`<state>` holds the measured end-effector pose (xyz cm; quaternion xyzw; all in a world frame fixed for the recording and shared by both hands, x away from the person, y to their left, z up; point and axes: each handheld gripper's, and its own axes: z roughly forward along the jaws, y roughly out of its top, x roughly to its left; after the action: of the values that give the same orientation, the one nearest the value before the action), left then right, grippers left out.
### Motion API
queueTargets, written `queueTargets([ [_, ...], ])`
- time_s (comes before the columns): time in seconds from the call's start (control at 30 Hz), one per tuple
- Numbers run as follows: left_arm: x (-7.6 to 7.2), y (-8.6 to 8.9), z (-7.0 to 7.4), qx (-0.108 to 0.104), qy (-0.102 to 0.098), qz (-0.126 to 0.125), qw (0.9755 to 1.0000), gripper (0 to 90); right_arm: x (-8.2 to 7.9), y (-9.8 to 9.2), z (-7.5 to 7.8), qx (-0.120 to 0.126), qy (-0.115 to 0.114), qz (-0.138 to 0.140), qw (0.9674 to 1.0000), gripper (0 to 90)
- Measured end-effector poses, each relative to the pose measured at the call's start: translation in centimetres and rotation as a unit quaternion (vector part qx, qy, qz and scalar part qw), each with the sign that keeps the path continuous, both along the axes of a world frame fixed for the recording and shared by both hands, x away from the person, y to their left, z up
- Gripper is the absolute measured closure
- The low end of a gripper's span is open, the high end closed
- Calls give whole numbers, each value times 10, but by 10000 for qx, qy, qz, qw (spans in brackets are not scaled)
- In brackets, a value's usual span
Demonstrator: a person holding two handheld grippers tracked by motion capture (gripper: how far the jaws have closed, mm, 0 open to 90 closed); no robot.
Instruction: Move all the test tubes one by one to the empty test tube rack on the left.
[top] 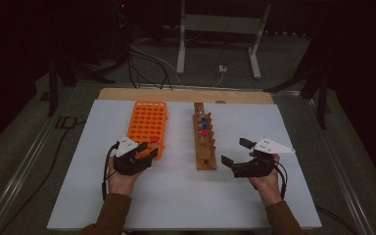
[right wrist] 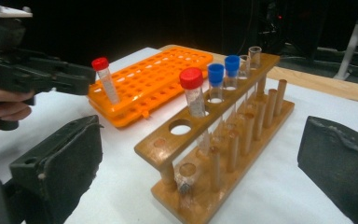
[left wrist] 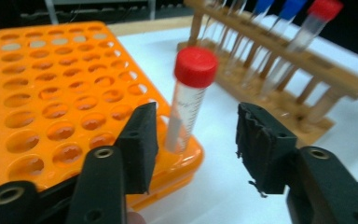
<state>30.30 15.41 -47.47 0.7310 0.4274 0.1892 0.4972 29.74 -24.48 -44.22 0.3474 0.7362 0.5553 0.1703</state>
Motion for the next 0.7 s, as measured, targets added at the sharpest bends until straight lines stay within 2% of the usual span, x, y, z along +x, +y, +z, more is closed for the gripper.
queueTargets([
  [0.13, -9, 3, 8, -264, -74, 11, 9996, 352, 5, 7, 7, -77, 11, 43, 10000, 3],
  [0.27, -13, 3, 15, -308, -124, 149, 9993, 168, 12, 17, 14, -201, -49, 50, 9998, 3],
  [0.3, -14, 4, 17, -329, -154, 162, 9992, 156, 14, 20, 15, -263, -53, 59, 9996, 3],
  [0.43, -19, 5, 24, -217, -203, 229, 9993, 13, 26, 35, 14, -417, 17, 81, 9991, 29],
  [0.6, -23, 9, 30, -262, -323, 297, 9987, 5, 37, 46, 10, -653, 132, 96, 9977, 73],
  [0.7, -24, 10, 31, -303, -329, 296, 9986, 5, 43, 54, 8, -830, 139, 22, 9965, 176],
])
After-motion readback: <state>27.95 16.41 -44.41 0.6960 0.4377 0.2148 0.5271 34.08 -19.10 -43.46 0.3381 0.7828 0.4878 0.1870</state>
